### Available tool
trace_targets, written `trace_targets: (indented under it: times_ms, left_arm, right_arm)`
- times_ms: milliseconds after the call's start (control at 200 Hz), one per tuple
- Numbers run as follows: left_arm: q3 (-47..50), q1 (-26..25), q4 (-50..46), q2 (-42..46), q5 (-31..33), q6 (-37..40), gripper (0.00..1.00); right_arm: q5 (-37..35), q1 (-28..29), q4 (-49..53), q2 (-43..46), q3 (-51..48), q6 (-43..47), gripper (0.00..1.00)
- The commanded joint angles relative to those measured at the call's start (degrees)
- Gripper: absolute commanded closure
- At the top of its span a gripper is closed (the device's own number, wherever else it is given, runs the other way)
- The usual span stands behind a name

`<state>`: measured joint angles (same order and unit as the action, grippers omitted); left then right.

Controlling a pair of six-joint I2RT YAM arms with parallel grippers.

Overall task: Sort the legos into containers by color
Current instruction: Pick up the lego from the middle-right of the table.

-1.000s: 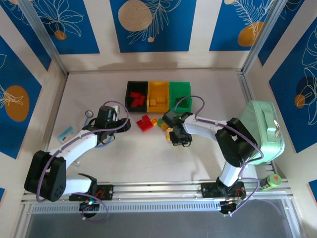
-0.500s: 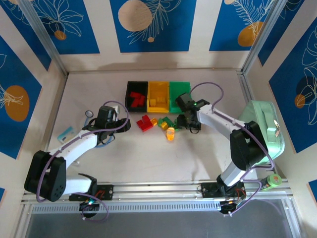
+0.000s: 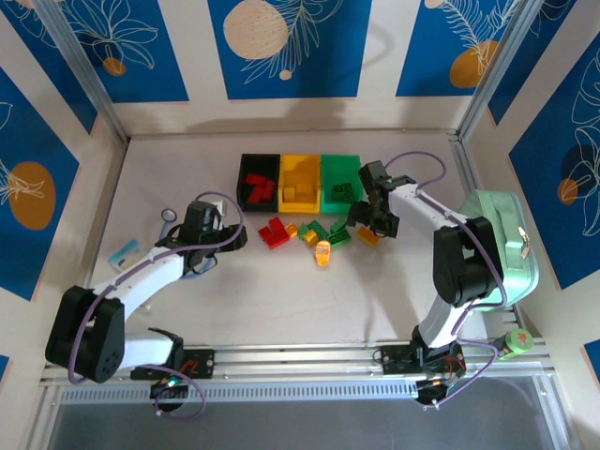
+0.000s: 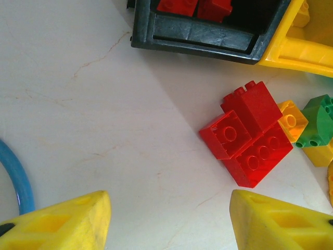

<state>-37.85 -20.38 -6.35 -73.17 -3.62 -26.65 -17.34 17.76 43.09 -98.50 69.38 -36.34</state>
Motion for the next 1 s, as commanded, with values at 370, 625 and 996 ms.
trace_targets:
  times_ms: [370,625,996]
  left_arm:
    - [0.7,-0.2,0.6,1.2,0.0,0.7,0.38]
    - [0.7,-0.2,0.7,1.2,0.3,0.9,0.38]
    - [1.3,-0.2,0.9,1.4,0.4,0.8,0.38]
  right_arm:
    - [0.5,0.5,1.2,-4.8,-0.8,-15.0,0.16]
    - [1.2,0.5,0.7,-6.1,-1.4,-16.2,0.17]
    - [0.9,0.8,-0.8,-7.4,-2.7,-16.3,0.21]
